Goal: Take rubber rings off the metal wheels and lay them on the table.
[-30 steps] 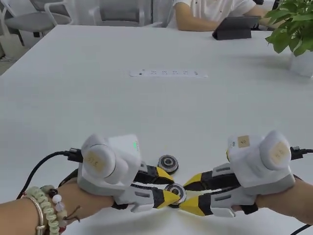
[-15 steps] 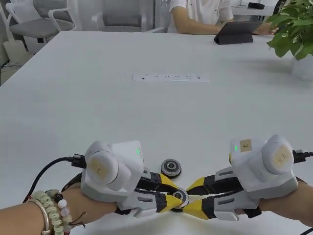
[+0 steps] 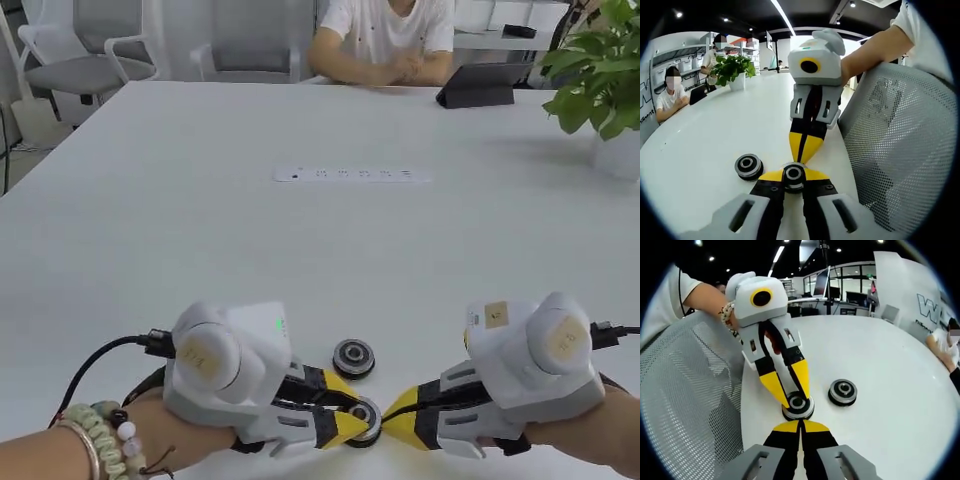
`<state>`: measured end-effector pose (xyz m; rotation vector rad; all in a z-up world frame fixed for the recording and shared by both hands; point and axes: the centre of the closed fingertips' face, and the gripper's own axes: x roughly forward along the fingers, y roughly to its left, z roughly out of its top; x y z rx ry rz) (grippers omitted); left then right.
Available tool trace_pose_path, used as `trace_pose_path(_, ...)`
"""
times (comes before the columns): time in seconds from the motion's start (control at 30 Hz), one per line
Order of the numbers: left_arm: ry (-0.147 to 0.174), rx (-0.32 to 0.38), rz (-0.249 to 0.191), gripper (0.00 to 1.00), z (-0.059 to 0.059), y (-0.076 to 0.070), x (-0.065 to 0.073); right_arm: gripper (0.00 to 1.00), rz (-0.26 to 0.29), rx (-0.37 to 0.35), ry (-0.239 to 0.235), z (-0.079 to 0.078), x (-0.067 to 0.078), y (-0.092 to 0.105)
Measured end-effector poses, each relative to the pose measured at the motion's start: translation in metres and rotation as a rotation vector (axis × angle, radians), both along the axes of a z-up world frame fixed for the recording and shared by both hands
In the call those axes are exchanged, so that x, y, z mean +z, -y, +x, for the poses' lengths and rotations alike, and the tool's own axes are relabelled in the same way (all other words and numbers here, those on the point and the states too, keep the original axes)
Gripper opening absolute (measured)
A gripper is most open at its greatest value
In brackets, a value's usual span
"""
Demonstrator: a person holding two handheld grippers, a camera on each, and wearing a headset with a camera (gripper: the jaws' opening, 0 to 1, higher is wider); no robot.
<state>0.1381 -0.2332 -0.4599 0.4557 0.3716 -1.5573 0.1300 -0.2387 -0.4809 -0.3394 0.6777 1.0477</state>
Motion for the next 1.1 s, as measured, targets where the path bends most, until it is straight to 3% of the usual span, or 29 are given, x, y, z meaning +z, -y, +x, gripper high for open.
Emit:
trace_pose_path(0.33,0.002,-0.004,-0.003,0.08,0.001,0.000,0.000,0.00,-0.004,-0.019,-0.008,0.002,0.000,0.001)
trace_pose_path(0.5,0.001,-0.004,-0.006,0.08,0.002,0.000,-0.001,0.00,0.020,-0.058,-0.014,0.007,0.005,0.007)
trace_pose_path(0.63,-0.001,-0.009,-0.011,0.08,0.001,0.000,-0.001,0.00,0.062,-0.068,-0.059,0.001,0.004,0.006)
trace_pose_path(0.7,-0.004,-0.009,-0.017,0.08,0.001,-0.001,-0.001,0.05,0.050,-0.042,-0.047,-0.002,0.002,0.004)
trace_pose_path(0.77,-0.005,-0.011,-0.024,0.08,0.001,-0.001,-0.001,0.20,0.049,-0.042,-0.034,-0.001,0.001,0.002)
trace_pose_path(0.93,-0.007,-0.012,-0.030,0.08,0.001,-0.001,-0.001,0.24,0.076,-0.035,-0.004,0.003,0.004,-0.009)
trace_pose_path(0.97,-0.008,-0.012,-0.032,0.08,0.001,-0.001,-0.001,0.25,0.066,-0.023,0.020,0.004,0.004,-0.012)
trace_pose_path(1.1,-0.009,-0.012,-0.036,0.08,0.001,-0.001,0.000,0.24,0.029,-0.001,0.040,0.004,-0.001,-0.016)
